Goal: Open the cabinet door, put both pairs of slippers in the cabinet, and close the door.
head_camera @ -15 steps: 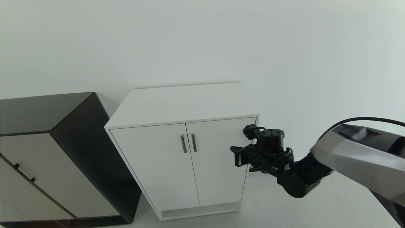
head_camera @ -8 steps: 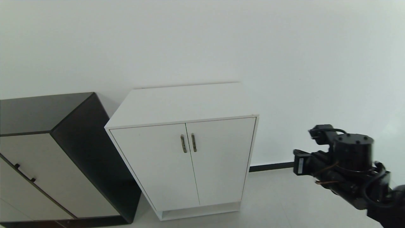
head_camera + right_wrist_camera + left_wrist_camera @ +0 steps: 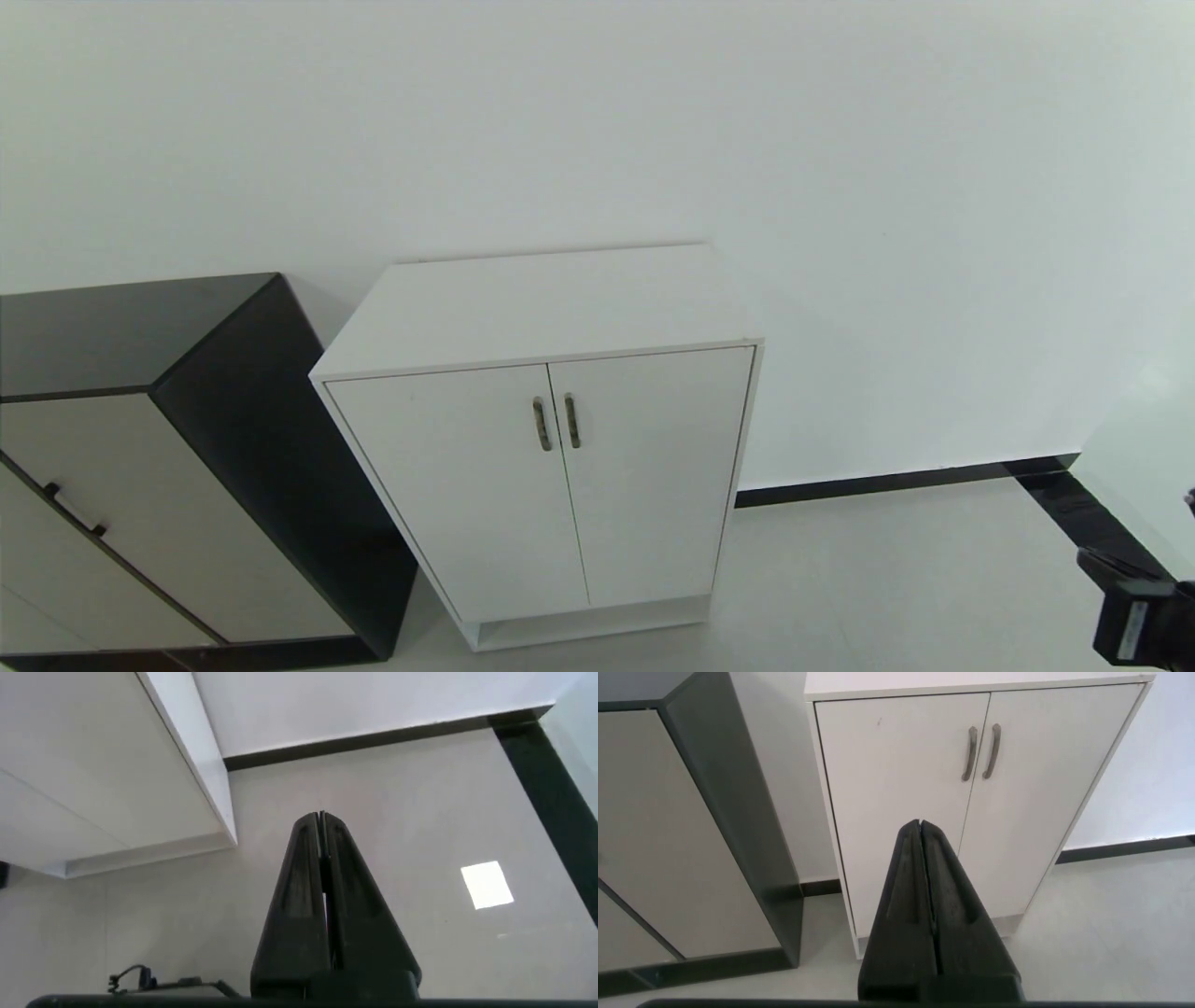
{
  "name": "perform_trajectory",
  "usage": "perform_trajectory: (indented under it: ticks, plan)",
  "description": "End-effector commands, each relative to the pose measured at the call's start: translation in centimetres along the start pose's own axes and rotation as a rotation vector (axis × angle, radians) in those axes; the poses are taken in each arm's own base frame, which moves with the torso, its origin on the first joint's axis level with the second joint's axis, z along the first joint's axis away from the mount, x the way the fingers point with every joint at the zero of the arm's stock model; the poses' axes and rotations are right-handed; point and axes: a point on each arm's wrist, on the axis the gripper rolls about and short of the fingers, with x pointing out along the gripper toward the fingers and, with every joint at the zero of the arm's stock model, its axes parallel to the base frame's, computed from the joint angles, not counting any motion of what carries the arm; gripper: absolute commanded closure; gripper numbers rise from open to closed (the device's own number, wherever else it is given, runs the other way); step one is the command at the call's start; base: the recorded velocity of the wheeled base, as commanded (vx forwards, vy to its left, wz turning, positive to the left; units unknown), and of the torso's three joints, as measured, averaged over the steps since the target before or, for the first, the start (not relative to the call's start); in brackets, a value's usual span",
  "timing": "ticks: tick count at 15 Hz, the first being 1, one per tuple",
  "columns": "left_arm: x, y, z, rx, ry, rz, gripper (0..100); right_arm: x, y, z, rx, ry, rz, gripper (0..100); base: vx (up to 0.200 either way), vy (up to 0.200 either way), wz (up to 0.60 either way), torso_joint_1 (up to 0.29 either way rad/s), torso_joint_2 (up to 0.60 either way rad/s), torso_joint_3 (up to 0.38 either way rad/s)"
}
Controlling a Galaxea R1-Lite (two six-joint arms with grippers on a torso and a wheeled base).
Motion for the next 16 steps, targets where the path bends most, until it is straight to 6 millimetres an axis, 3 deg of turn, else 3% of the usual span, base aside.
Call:
perform_trajectory:
  ticks: [1, 4, 6, 12, 16]
  plan:
    - [0.0, 0.0, 0.0, 0.000, 0.000, 0.000, 100, -4.8, -2.3, -1.7, 0.048, -0.089, 0.041, 100, 0.000, 0.000, 0.00, 0.000, 0.00, 0.000]
    - [0.0, 0.0, 0.0, 0.000, 0.000, 0.000, 100, -9.0, -4.2, -4.7, 0.012, -0.106, 0.128, 100, 0.000, 0.000, 0.00, 0.000, 0.00, 0.000]
    - [0.0, 0.0, 0.0, 0.000, 0.000, 0.000, 100, -10.6, -4.9, -5.7, 0.022, -0.140, 0.191, 100, 0.000, 0.000, 0.00, 0.000, 0.00, 0.000]
    - [0.0, 0.0, 0.0, 0.000, 0.000, -0.001, 100, -10.4, -4.9, -7.1, -0.037, -0.127, 0.102, 100, 0.000, 0.000, 0.00, 0.000, 0.00, 0.000]
    - [0.0, 0.0, 0.0, 0.001, 0.000, -0.001, 100, -11.1, -5.2, -7.4, -0.048, -0.219, 0.057, 100, 0.000, 0.000, 0.00, 0.000, 0.00, 0.000]
